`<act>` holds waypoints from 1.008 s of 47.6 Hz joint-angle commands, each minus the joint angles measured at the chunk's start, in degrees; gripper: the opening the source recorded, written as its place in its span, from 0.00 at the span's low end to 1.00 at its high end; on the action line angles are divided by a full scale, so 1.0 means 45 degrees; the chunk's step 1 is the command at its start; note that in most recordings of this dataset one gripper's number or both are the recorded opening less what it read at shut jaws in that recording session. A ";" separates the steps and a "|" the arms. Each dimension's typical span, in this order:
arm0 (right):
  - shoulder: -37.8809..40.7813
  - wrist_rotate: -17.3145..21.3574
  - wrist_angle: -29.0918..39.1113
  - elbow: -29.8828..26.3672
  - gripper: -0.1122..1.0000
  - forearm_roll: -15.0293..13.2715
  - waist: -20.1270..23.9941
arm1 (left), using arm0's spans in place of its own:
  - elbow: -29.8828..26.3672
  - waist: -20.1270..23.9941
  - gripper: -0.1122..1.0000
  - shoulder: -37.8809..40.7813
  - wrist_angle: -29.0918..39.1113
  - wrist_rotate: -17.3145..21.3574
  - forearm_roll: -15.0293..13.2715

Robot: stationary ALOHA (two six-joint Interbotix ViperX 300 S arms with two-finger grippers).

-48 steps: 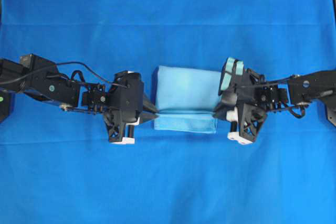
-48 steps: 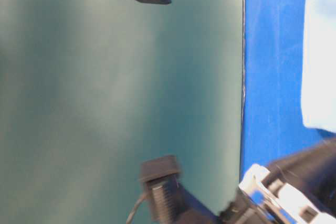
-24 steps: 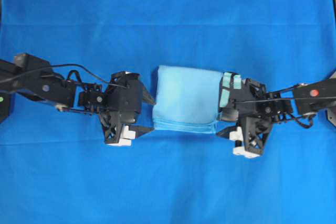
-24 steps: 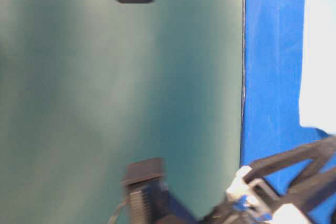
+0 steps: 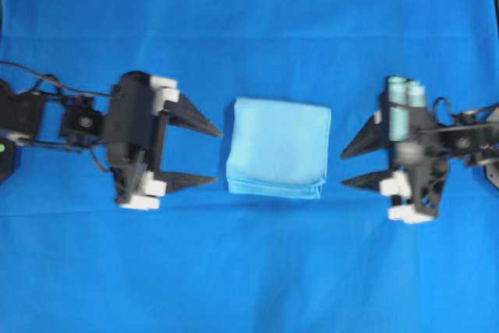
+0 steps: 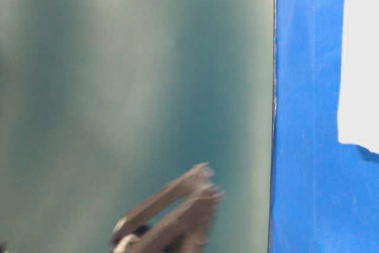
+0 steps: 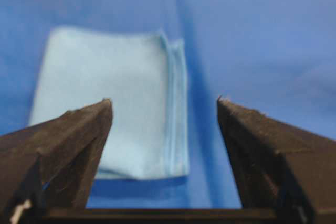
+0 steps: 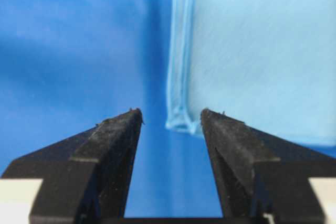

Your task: Fold the light blue towel.

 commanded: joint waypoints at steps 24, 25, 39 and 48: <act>-0.6699 -0.0020 0.1152 0.1543 0.59 -0.2109 -0.1035 | 0.2754 0.0156 0.79 -0.6992 0.0762 0.0566 0.0020; -0.6914 -0.0020 0.1172 0.1660 0.59 -0.2129 -0.1113 | 0.2871 0.0176 0.79 -0.7266 0.0859 0.0566 0.0020; -0.9414 0.0000 0.0449 0.4277 0.59 -0.2148 -0.1660 | 0.4961 0.0352 0.78 -1.0508 0.1250 0.0527 0.0020; -0.9961 0.0078 -0.0840 0.5625 0.59 -0.2012 -0.1953 | 0.6289 0.0352 0.78 -1.2012 0.1270 0.0391 0.0020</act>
